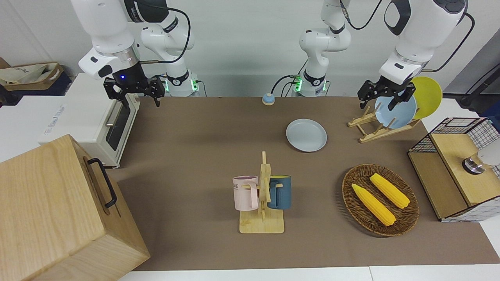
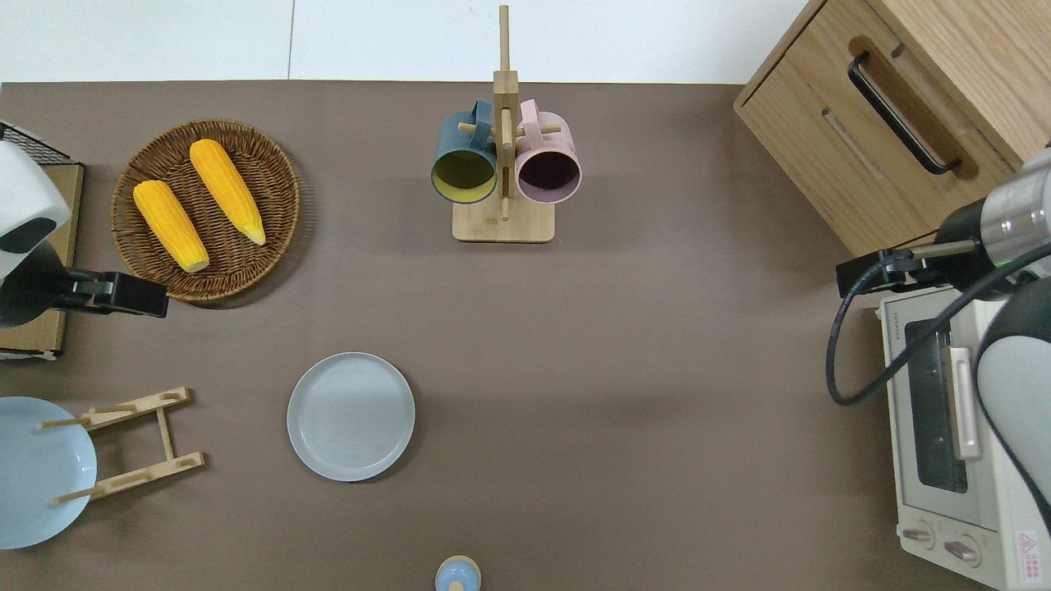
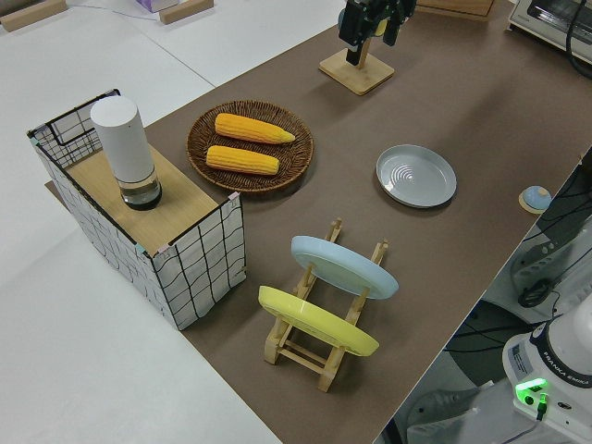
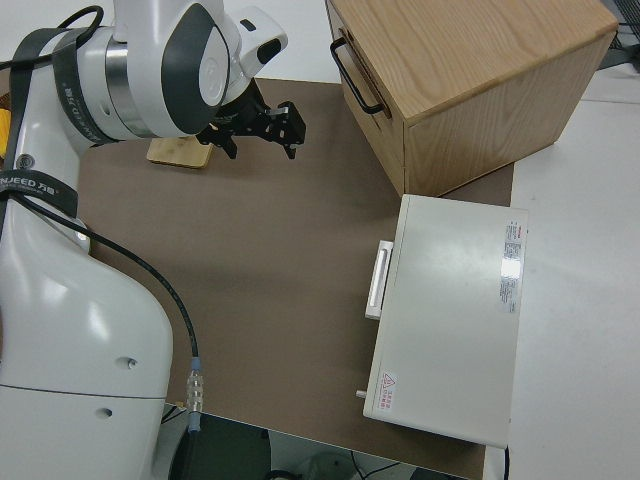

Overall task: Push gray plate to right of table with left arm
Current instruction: 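Move the left gripper toward the gray plate's edge nearest the robot arm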

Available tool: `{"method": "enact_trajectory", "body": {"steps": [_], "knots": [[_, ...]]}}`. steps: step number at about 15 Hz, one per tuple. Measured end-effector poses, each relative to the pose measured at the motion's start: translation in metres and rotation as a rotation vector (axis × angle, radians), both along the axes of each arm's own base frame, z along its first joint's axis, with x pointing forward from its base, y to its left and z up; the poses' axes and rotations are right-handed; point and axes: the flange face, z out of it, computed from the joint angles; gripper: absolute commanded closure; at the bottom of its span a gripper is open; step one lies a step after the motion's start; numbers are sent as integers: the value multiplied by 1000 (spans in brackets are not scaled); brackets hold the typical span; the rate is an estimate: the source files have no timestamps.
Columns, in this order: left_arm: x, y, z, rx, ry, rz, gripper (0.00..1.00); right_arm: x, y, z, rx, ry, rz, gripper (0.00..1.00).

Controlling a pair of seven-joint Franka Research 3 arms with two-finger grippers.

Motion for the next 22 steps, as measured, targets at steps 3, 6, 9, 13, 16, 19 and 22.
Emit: {"method": "enact_trajectory", "body": {"steps": [3,6,9,13,16,19,22], "knots": [[0,-1,0,0,0,-1,5,0,0,0,0,0,0,17],[0,0,0,0,0,0,5,0,0,0,0,0,0,17],[-1,-2,-2,0,6,-3,5,0,0,0,0,0,0,17],[-15,-10,-16,3,44,14,5,0,0,0,0,0,0,17],[-34,-20,-32,7,64,24,5,0,0,0,0,0,0,17],[-51,-22,-59,-12,47,29,5,0,0,0,0,0,0,17],[-60,-23,-90,-30,40,36,5,0,0,0,0,0,0,17]]}}
